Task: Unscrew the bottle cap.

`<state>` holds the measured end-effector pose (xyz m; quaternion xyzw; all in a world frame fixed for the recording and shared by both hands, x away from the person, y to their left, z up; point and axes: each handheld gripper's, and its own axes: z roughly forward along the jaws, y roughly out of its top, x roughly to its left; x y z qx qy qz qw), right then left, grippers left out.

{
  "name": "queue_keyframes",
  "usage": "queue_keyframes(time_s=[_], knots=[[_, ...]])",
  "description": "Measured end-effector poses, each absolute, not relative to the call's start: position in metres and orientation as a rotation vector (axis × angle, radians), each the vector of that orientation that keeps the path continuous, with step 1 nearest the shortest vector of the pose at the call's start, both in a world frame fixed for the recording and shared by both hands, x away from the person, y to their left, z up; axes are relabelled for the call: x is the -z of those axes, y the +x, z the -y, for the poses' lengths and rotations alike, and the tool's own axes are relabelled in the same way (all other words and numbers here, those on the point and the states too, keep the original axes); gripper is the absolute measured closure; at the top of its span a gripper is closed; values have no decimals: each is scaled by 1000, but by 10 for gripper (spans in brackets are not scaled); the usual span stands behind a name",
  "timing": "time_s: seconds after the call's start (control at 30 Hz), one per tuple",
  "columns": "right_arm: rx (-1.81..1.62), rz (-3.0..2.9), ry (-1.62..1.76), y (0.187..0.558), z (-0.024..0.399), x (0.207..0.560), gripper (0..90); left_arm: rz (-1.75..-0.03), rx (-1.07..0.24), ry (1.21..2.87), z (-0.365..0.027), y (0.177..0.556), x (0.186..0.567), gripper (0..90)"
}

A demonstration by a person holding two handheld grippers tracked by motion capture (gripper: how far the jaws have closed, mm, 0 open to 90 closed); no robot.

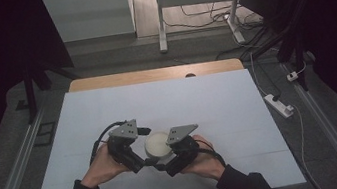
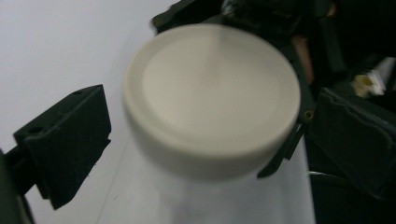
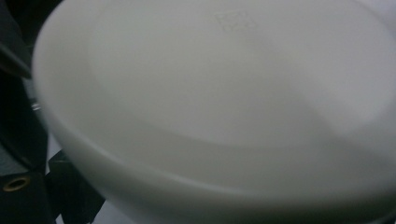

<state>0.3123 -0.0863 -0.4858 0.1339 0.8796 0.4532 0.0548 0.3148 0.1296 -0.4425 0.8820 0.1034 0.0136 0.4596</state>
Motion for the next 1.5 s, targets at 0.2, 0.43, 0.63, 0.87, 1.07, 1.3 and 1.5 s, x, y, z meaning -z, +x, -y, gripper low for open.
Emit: queue_keyframes(time_s=[0.2,0.43,0.63,0.87,1.07,1.3,1.5], knots=[[-1382,-2702,333,306,82,485,61,-161,4,2170,-122,315,443,43],[-1370,-2680,353,305,82,484,62,-223,-39,2160,-121,314,444,82],[-1325,-2619,460,310,83,484,62,-412,-121,2147,-111,311,442,82],[-1262,-2568,561,313,84,487,62,-592,-208,2156,-96,307,442,82],[-1272,-2571,583,315,85,488,62,-584,-192,2141,-97,310,443,31],[-1308,-2599,534,316,87,486,62,-435,-158,2173,-114,308,428,4],[-1362,-2657,416,309,83,485,62,-265,-98,2235,-124,307,428,22]])
